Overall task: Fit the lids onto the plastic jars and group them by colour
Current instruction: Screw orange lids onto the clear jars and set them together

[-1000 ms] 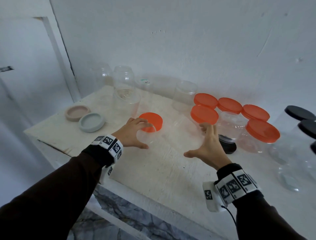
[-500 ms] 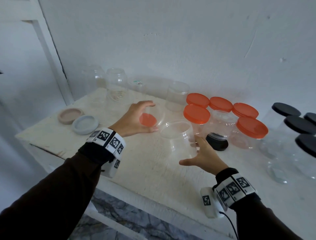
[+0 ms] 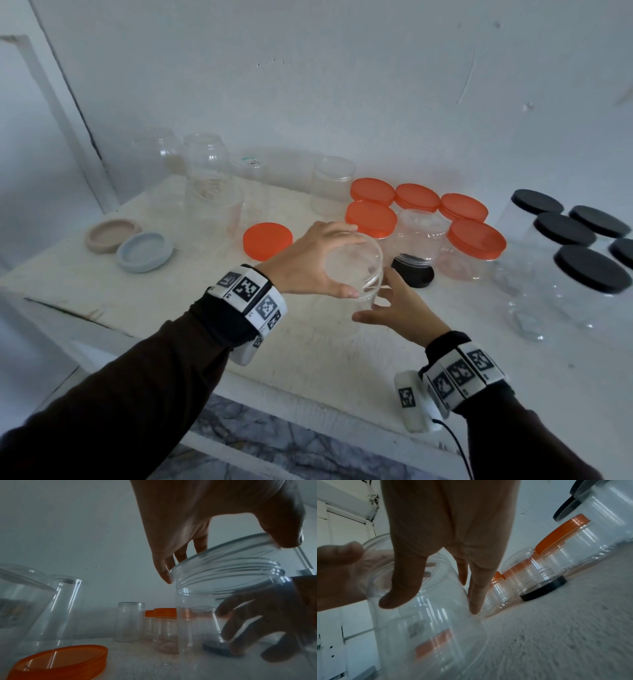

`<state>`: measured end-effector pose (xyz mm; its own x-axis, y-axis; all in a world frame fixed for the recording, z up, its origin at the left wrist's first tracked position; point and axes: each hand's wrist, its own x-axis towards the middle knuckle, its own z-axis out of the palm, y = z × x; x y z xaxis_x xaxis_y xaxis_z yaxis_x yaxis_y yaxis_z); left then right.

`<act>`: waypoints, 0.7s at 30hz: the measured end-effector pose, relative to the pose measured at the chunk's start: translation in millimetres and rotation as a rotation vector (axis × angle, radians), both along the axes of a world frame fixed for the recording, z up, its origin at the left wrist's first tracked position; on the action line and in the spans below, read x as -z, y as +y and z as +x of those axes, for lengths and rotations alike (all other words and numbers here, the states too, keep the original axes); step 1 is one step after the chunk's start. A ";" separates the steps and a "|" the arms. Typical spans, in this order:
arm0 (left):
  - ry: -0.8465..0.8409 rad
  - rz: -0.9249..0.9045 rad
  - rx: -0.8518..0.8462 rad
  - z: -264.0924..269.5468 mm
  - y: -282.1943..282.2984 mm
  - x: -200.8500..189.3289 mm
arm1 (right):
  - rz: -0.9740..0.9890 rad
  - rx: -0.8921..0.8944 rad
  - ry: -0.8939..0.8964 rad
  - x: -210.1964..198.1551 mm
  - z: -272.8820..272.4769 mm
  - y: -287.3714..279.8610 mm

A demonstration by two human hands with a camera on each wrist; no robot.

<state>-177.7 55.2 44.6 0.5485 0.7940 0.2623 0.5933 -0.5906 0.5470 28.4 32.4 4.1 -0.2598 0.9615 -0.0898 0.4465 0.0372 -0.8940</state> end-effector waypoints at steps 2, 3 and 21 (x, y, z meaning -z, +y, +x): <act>0.046 0.012 0.013 5.5 -0.1 0.2 | 0.009 0.006 0.007 -1.8 -0.1 -1.6; 0.071 0.018 0.012 7.1 0.1 -0.1 | 0.013 0.006 0.009 -2.4 -0.5 -2.2; -0.182 -0.402 -0.113 -7.2 -7.6 15.7 | 0.179 -0.137 -0.307 -59.5 11.8 5.7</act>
<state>-184.9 47.7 28.9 0.4263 0.9046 0.0046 0.5149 -0.2468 0.8210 40.2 38.1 63.6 -0.3742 0.9272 -0.0174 0.6726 0.2584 -0.6934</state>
